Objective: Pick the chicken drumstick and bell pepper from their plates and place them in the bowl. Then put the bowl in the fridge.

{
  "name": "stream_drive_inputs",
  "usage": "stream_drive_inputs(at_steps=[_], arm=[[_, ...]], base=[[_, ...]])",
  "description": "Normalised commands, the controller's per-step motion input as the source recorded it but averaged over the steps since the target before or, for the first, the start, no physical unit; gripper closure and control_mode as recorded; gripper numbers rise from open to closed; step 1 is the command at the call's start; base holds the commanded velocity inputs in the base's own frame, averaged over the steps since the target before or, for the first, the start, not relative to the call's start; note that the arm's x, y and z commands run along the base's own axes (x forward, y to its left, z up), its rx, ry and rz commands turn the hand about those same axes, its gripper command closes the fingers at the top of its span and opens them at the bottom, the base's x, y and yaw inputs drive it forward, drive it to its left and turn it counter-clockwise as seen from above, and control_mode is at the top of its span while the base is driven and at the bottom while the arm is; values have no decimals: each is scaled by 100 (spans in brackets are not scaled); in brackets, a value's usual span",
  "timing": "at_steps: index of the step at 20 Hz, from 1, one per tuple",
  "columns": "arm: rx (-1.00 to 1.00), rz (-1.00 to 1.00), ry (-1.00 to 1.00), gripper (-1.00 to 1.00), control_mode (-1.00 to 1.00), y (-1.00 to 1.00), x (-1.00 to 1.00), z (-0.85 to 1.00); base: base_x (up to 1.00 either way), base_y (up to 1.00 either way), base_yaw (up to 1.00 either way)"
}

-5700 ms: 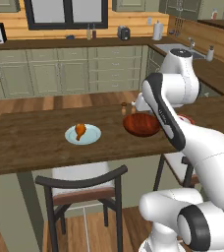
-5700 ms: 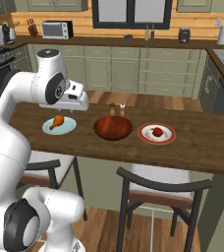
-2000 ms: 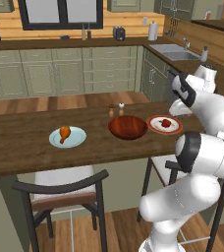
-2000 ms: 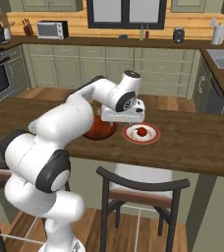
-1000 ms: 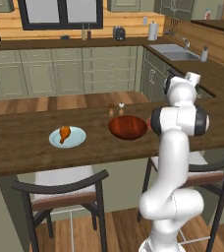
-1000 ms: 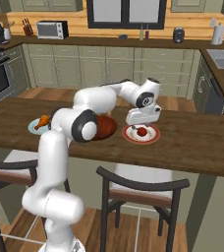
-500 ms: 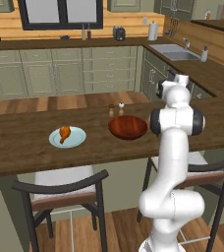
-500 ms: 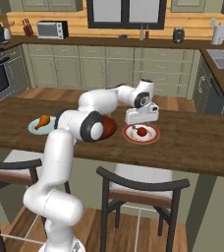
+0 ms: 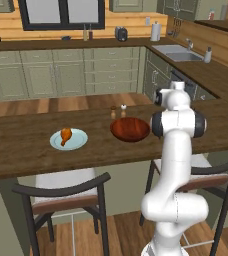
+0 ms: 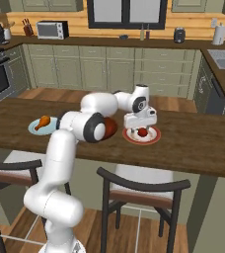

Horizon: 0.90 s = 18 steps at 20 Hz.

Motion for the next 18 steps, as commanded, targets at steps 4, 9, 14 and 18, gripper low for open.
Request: stream_drive_inputs(at_steps=[4,9,14,18], arm=[[0,0,-3,-100,-100,0,21,-29],[0,0,-2,-100,-100,-6,29,-9],[0,0,-2,-100,-100,-8,28,-6],[0,0,-3,-100,-100,-7,27,-1]], base=[[0,0,0],[0,0,0],[0,0,0],[0,0,0]])
